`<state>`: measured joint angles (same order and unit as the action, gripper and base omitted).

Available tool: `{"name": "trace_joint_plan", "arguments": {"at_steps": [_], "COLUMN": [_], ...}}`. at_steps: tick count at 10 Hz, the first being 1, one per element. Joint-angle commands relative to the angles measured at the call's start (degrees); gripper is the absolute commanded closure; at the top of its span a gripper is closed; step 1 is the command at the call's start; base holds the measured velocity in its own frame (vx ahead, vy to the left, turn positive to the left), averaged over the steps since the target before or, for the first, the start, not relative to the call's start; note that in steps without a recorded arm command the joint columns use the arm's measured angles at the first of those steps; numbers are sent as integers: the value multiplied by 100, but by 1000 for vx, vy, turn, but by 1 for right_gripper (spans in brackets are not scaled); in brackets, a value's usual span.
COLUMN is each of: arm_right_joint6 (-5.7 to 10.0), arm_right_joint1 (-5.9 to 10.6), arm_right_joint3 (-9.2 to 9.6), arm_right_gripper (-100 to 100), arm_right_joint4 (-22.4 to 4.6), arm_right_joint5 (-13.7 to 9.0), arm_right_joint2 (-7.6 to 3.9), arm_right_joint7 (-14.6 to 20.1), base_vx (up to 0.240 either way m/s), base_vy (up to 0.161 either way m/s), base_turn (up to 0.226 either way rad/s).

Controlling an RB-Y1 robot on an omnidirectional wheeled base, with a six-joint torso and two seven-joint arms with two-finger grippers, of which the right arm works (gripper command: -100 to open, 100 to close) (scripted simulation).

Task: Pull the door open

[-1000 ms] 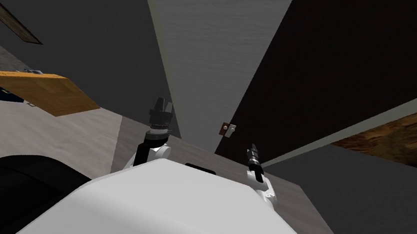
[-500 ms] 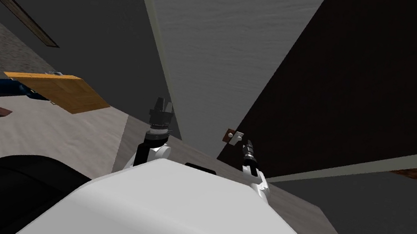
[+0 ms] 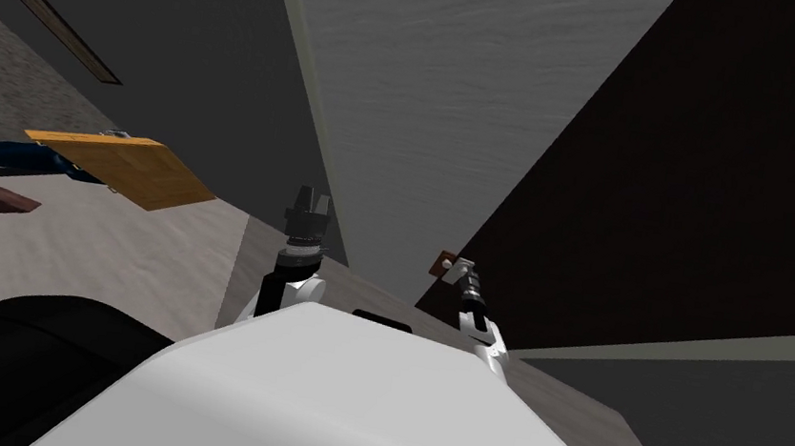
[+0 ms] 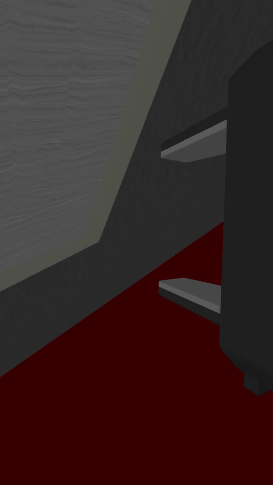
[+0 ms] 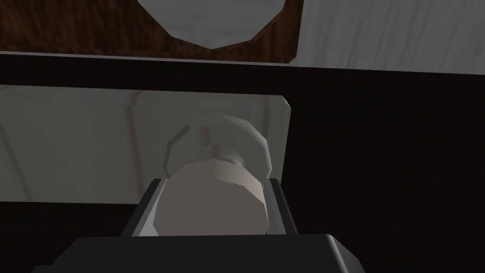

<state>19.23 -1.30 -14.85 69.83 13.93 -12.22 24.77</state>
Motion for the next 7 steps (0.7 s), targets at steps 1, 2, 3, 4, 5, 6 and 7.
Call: {"name": "trace_joint_plan", "arguments": {"at_steps": [1, 2, 3, 4, 5, 6, 7], "arm_right_joint6": [-5, -5, -5, -25, -33, -37, 2], "arm_right_joint1": [-15, -15, -15, -116, -171, -198, -220], "arm_right_joint3": [-20, -20, -20, -92, -137, -159, -95], "arm_right_gripper": [100, 100, 100, 100, 100, 100, -100], "arm_right_joint4": [-5, -5, -5, -43, -56, -63, 18], "arm_right_joint5": [-5, -5, -5, -14, -21, -24, 1], "arm_right_joint2": [-11, -11, -11, -74, -121, -144, -94], "arm_right_joint7": [3, 3, 3, 12, 24, 31, 45], "base_vx": [-17, -9, 0, -114, -169, -192, -216], "base_vy": [-6, 1, 0, -76, -99, -51, 0], "base_turn": [8, -4, 0, -69, -167, -132, -19]}}
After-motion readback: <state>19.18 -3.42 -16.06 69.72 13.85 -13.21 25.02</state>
